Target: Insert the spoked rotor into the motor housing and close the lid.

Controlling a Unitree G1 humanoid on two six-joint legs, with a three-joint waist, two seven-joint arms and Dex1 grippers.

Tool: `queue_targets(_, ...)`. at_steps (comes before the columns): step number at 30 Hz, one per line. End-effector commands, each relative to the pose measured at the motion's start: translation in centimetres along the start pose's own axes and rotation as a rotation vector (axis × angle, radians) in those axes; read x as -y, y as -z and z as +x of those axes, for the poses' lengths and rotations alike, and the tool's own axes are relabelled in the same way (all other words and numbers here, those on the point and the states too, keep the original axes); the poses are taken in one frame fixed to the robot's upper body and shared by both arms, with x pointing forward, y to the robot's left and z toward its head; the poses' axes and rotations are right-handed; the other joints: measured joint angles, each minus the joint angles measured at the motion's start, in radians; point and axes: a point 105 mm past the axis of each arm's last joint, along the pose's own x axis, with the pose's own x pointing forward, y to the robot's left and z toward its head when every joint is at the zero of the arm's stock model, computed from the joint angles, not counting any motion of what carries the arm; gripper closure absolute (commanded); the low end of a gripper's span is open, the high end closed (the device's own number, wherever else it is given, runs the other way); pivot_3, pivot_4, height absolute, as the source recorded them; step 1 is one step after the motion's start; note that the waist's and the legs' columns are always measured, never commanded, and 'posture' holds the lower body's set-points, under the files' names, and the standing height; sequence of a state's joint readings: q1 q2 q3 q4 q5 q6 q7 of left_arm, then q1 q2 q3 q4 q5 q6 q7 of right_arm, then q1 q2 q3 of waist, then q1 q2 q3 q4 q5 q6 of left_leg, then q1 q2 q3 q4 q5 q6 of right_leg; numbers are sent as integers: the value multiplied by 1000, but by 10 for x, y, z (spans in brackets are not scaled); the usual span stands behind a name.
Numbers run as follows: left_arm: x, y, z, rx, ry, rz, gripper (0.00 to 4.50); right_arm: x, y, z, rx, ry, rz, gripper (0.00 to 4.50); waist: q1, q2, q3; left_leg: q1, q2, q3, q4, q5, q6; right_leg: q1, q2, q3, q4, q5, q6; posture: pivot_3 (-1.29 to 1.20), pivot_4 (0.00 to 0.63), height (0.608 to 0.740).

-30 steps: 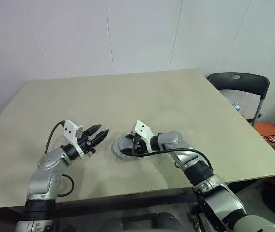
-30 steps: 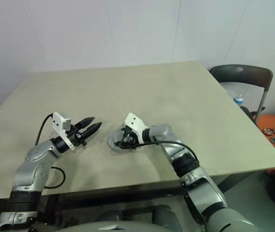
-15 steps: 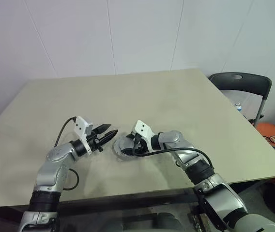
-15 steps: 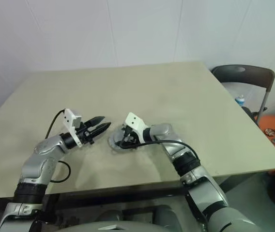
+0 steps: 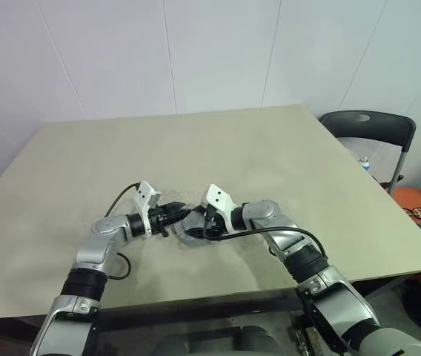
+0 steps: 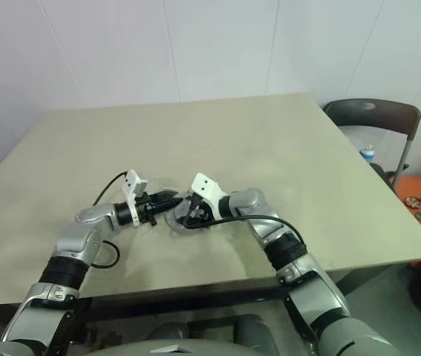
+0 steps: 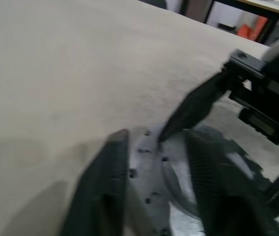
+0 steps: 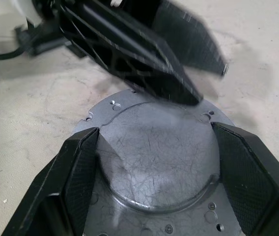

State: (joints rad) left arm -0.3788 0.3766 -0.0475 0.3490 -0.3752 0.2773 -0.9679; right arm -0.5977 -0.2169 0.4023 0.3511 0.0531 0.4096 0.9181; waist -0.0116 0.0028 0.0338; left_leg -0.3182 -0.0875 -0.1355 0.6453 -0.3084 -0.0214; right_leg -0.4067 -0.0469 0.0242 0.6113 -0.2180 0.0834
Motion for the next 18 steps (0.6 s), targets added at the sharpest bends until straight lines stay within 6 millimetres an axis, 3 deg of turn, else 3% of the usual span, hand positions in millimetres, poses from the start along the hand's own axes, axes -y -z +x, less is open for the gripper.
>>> queue_targets(1, 9, -18, 7, 36, 59, 45, 4056, -6, 59, -3, -212, 8, 105, 1277, 0, 0, 0, 0, 0, 0, 0, 0, 0, 0, 0, 0, 0, 0, 0, 0, 0, 740)
queue_targets(3, 13, -16, 8, 25, 79, 45, 4456, -6, 59, -3, -213, 9, 105, 1277, 0, 0, 0, 0, 0, 0, 0, 0, 0, 0, 0, 0, 0, 0, 0, 0, 0, 740)
queue_targets(18, 18, 9, 6, -124, 148, 92, 4456, -6, 62, -3, -213, 15, 121, 1277, 0, 2, -2, 0, 0, 0, 0, 0, 0, 1, 0, 0, 0, 0, 0, 0, 0, 740)
